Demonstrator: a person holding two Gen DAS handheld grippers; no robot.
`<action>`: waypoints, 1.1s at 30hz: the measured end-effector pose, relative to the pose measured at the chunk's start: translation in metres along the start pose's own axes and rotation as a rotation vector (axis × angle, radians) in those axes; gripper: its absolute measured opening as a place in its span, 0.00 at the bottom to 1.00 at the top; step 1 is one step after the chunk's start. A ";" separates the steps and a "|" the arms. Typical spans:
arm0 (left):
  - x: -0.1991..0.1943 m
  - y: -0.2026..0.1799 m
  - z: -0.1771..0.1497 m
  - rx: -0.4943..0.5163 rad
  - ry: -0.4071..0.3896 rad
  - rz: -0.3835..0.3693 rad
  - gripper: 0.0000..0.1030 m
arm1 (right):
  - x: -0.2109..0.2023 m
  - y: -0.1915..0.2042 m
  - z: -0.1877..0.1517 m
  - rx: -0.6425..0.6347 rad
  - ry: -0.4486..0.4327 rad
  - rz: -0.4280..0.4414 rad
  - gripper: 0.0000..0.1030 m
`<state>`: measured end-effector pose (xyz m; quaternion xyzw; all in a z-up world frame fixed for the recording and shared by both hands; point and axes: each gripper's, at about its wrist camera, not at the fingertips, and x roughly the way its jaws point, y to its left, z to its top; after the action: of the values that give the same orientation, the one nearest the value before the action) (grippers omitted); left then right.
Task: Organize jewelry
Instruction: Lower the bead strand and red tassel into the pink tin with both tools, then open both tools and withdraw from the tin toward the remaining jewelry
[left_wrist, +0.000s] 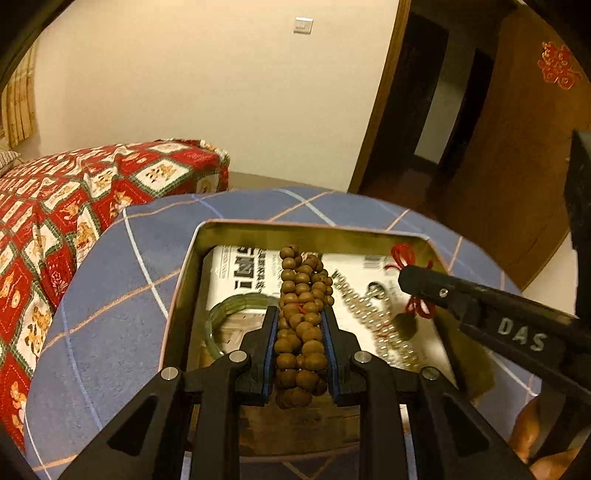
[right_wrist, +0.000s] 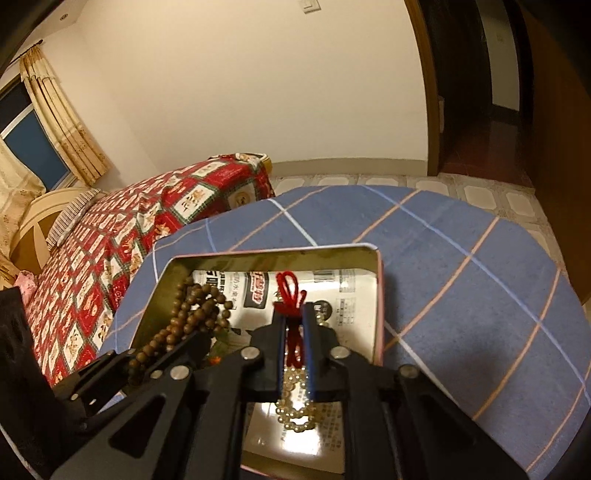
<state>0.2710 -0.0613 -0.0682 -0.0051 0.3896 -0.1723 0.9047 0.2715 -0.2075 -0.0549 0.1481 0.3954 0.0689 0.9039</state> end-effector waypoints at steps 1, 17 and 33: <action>0.002 0.001 0.000 -0.003 0.005 0.009 0.22 | 0.002 0.000 -0.001 0.006 0.003 0.004 0.30; -0.043 0.005 0.002 -0.049 -0.042 0.073 0.63 | -0.048 0.013 -0.008 0.029 -0.079 0.022 0.60; -0.115 -0.012 -0.046 -0.028 -0.084 0.133 0.63 | -0.105 0.035 -0.068 -0.004 -0.112 0.023 0.60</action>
<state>0.1619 -0.0304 -0.0178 0.0010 0.3529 -0.1060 0.9296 0.1502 -0.1856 -0.0146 0.1545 0.3423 0.0715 0.9240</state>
